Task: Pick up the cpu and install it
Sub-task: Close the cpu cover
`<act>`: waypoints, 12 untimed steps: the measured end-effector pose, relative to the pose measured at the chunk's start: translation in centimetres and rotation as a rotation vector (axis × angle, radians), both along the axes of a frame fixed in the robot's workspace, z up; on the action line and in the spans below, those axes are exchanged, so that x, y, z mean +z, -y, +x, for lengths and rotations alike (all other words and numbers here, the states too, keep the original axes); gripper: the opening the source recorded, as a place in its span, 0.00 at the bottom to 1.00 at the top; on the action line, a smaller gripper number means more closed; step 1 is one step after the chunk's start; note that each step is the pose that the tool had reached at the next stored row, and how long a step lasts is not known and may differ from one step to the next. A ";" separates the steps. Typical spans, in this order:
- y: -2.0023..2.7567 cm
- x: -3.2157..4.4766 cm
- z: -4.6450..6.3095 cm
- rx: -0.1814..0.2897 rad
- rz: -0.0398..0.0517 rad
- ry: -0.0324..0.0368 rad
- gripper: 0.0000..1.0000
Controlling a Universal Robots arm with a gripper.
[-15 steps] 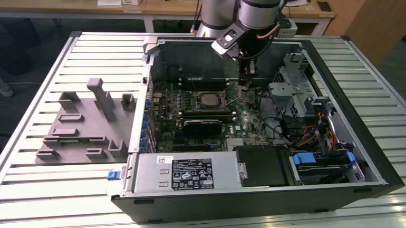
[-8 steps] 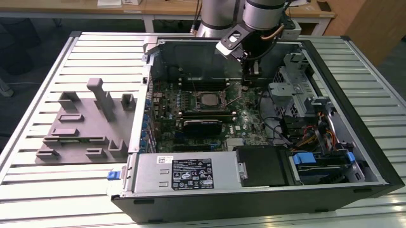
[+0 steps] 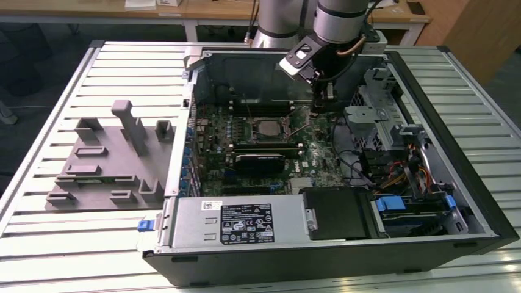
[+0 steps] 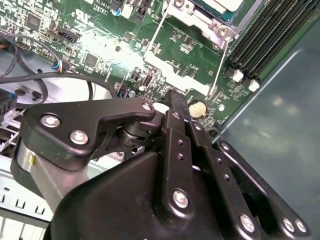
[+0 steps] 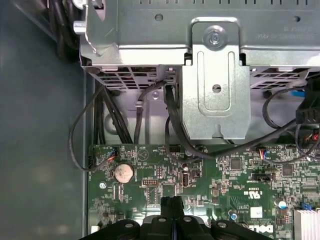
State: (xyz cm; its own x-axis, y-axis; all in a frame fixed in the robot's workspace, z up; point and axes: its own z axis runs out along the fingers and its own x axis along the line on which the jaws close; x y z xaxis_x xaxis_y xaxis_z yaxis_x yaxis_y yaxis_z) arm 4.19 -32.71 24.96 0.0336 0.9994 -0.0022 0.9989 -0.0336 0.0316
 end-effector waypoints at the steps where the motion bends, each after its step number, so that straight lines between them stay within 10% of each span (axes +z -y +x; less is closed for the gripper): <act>1: 0.00 -0.13 0.0 0.000 0.0001 0.0000 0.11; 12: 0.00 -1.12 0.1 0.000 -0.0001 0.0000 0.11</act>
State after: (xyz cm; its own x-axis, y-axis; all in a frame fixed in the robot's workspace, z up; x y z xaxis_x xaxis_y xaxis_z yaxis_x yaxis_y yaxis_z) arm 4.26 -32.71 23.84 0.0338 0.9994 -0.0023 0.9989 -0.0337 0.0317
